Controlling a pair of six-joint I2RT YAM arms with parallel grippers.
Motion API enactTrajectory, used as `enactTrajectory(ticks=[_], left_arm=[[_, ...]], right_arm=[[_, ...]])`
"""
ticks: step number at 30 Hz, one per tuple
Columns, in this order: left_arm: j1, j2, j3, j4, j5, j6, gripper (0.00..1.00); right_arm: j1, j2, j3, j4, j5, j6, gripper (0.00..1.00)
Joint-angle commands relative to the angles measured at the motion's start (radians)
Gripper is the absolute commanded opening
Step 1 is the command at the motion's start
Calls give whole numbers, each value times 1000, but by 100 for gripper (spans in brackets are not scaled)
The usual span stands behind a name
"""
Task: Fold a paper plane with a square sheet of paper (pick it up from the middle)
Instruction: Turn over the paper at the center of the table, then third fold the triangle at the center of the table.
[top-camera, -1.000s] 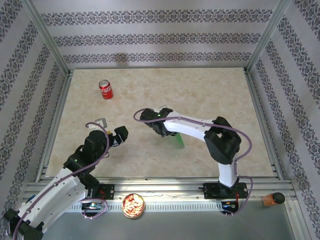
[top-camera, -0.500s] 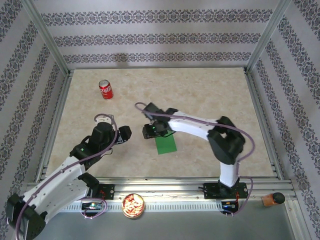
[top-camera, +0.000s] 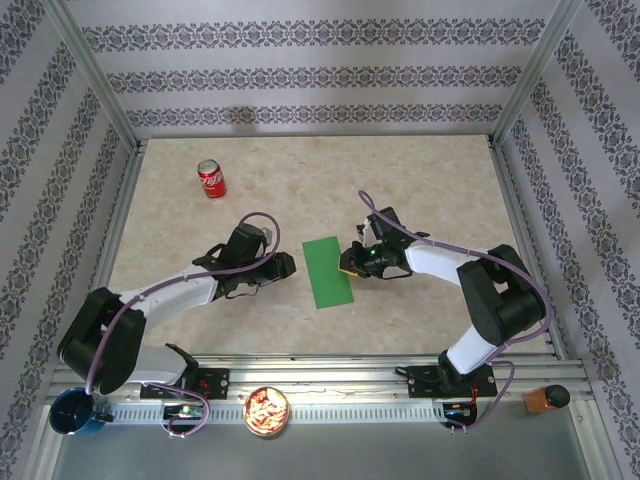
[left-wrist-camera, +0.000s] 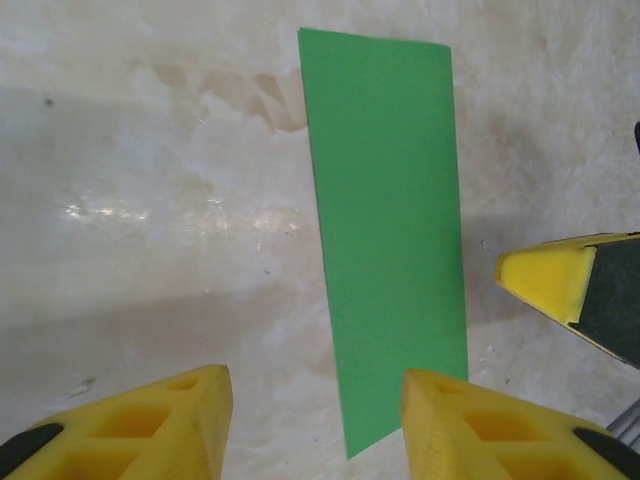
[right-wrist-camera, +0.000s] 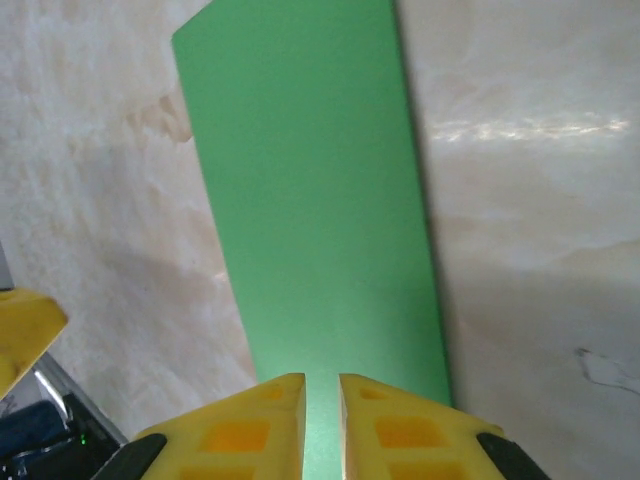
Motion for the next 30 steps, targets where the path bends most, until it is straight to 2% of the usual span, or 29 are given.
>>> enactTrajectory(ticks=[1,5,13,21,28,30], left_arm=[[10,28,52,64,70,-26,47],[6,65,77,53,99,-24,47],[-7,125,85,100,134,-44,47],[-12,222,87,205,167,-102,48],[-16,299,119,231,179,-120,41],[-18,322,138,218,185,-108,35]], right_arm=[[-18,36,-10,28,-55,-16,14],[-31,82,-2,47,-84,-19,10],[-42,155,-16,6,-27,-14,8],[-35,163,-108,123,-31,94,8],[-38,138,-146,166,-22,139,8],[-38,136,-150,168,-21,141,8]])
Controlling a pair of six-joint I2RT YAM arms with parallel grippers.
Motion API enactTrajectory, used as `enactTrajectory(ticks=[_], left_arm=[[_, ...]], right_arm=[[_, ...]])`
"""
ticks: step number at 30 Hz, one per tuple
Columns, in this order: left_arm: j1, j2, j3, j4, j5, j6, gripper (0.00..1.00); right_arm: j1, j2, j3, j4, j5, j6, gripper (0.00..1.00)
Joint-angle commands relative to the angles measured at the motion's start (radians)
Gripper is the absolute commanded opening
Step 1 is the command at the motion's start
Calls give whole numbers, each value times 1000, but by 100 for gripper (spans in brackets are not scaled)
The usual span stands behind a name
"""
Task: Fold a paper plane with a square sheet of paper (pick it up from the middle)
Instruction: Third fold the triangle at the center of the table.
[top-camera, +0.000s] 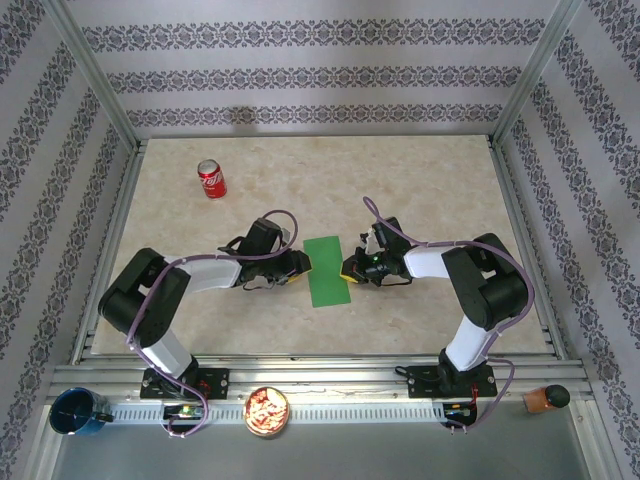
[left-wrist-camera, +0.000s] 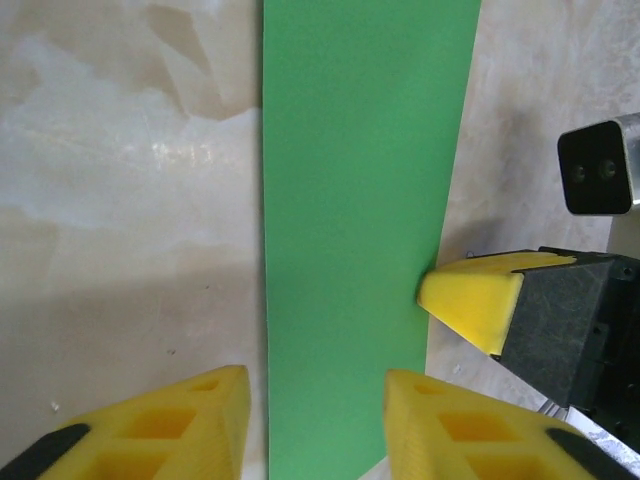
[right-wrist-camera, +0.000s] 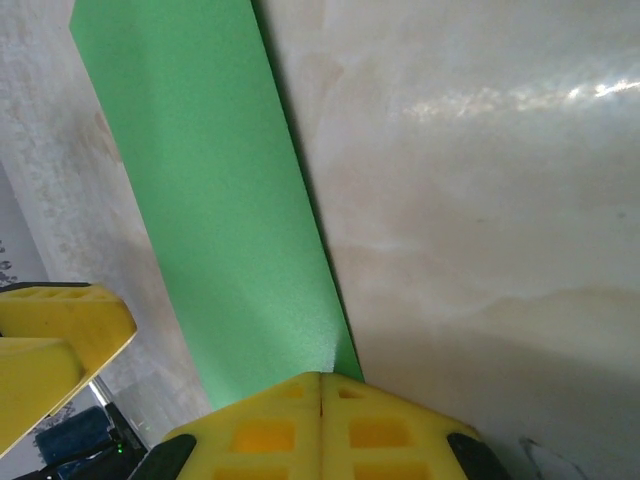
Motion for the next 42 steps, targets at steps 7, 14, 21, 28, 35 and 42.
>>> enactTrajectory(ticks=[7,14,21,28,35,42], left_arm=[[-24,69,87,-46,-7,19,34],[-38,101,119,-108,-34,36,34],[-41,119,123,-150,-58,48,35],[-45,137,120,-108,-28,33,36],[-46,112,97,-50,-20,1,37],[-47,91,74,-4,-20,-23,37]], right_arm=[[4,21,-56,-59,61,33,8],[4,25,-63,-55,63,29,8],[4,29,-59,-58,61,22,8],[3,29,-59,-61,60,17,8],[3,29,-59,-61,60,17,8],[3,24,-61,-64,60,17,8]])
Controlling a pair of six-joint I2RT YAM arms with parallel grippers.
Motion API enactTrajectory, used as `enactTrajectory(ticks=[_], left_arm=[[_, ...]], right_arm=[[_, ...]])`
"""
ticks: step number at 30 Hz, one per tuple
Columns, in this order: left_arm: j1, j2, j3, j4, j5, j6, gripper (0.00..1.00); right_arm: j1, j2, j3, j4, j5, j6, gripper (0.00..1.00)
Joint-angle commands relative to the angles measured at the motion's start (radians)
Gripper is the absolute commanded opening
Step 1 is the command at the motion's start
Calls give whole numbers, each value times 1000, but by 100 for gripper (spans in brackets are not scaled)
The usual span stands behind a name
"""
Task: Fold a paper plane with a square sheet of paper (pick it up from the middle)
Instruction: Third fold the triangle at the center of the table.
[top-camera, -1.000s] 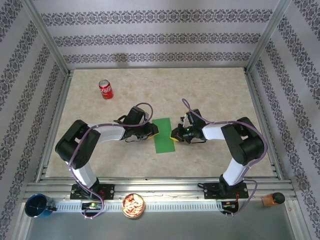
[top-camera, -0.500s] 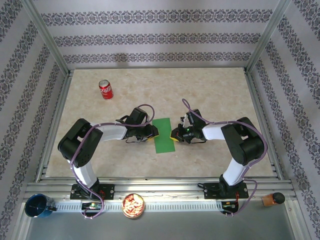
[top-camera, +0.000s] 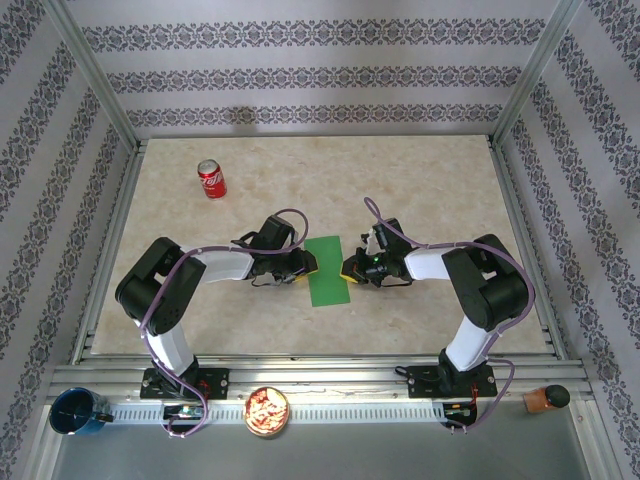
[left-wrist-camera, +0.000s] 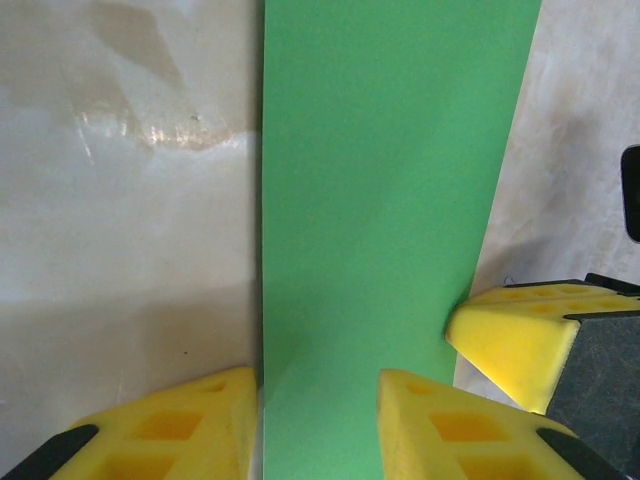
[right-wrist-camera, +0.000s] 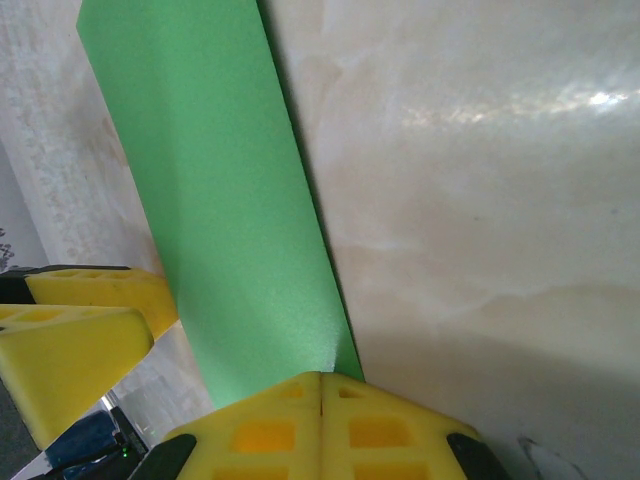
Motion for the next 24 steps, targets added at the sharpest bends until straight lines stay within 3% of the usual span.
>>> enactTrajectory(ticks=[1,24], left_arm=[[-13,-9,-21,65,13,-28,37],[-12,-19,-32,92,4,-32,35]], right_arm=[[2,29,-41,-102,58,-1,8],[2,25,-39,-108,58,-7,8]])
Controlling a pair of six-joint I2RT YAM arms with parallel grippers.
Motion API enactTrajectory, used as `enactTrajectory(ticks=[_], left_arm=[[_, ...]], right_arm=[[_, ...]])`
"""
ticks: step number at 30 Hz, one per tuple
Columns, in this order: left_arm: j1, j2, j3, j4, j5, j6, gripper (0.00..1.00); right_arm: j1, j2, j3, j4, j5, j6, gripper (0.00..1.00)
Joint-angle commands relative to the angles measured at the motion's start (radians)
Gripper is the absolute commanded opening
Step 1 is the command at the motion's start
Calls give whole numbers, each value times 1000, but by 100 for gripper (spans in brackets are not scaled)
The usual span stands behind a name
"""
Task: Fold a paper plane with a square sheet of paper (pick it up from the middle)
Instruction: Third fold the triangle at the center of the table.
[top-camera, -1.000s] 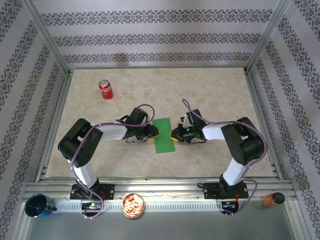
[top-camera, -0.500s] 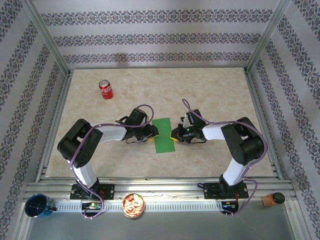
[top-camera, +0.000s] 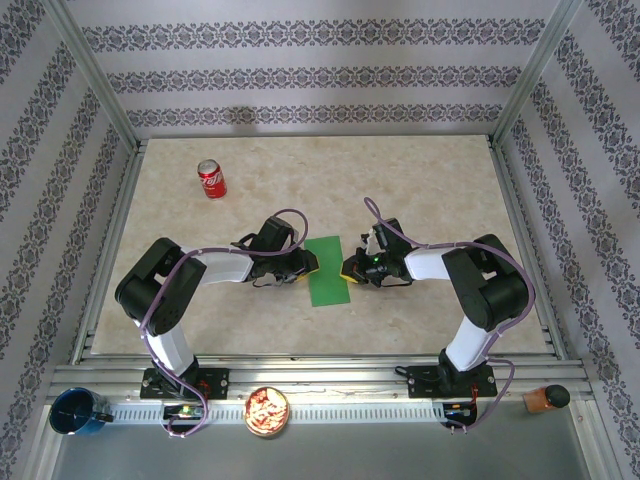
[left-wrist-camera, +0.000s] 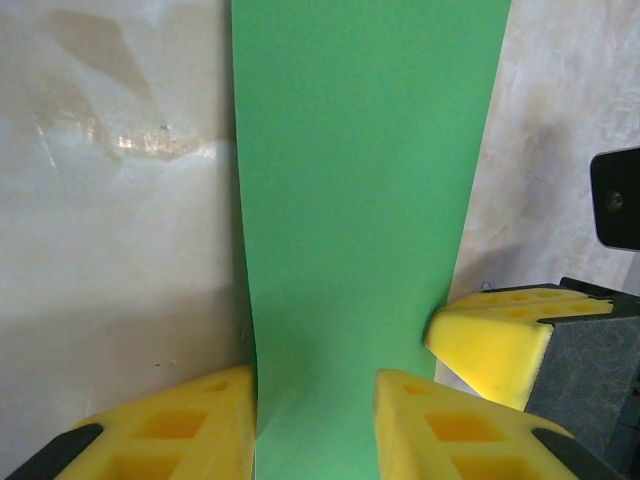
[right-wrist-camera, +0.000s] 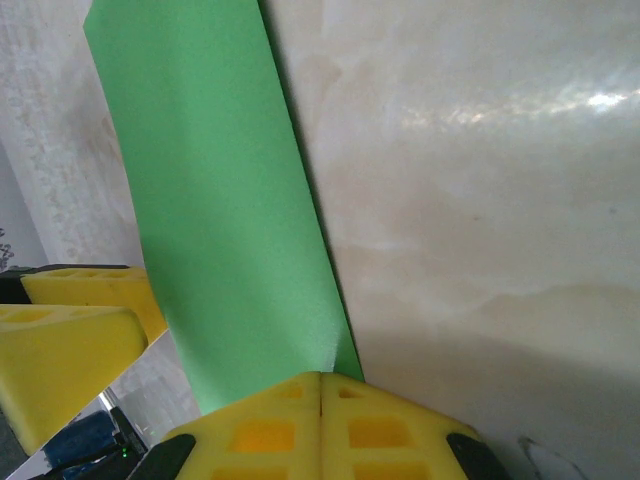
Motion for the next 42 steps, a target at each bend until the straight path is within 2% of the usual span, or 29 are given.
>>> enactTrajectory(ticks=[1,6,14,19,25,36,39,42], left_arm=[[-11,-21,-12,27,-3,-7,35],[-10,-32,-22,55,-4,-16,33],[-8,-38,-33,77,-1,-28,23],[-8,-48,-38,77,-4,-30,23],[-6,-51,-52,140,10,-25,28],[10,-34,-51,209,42,-23,29],[12,-31,-68,253,45,-41,35],[15,-18,-76,281,53,-56,35]], right_arm=[[2,25,-38,-108,59,-7,8],[1,24,-41,-108,58,-6,8],[1,18,-38,-108,53,-10,9],[1,18,-37,-108,53,-10,10],[1,16,-36,-108,52,-10,10],[1,13,-31,-115,49,-14,11],[1,13,-31,-116,49,-14,11],[1,12,-30,-120,50,-15,11]])
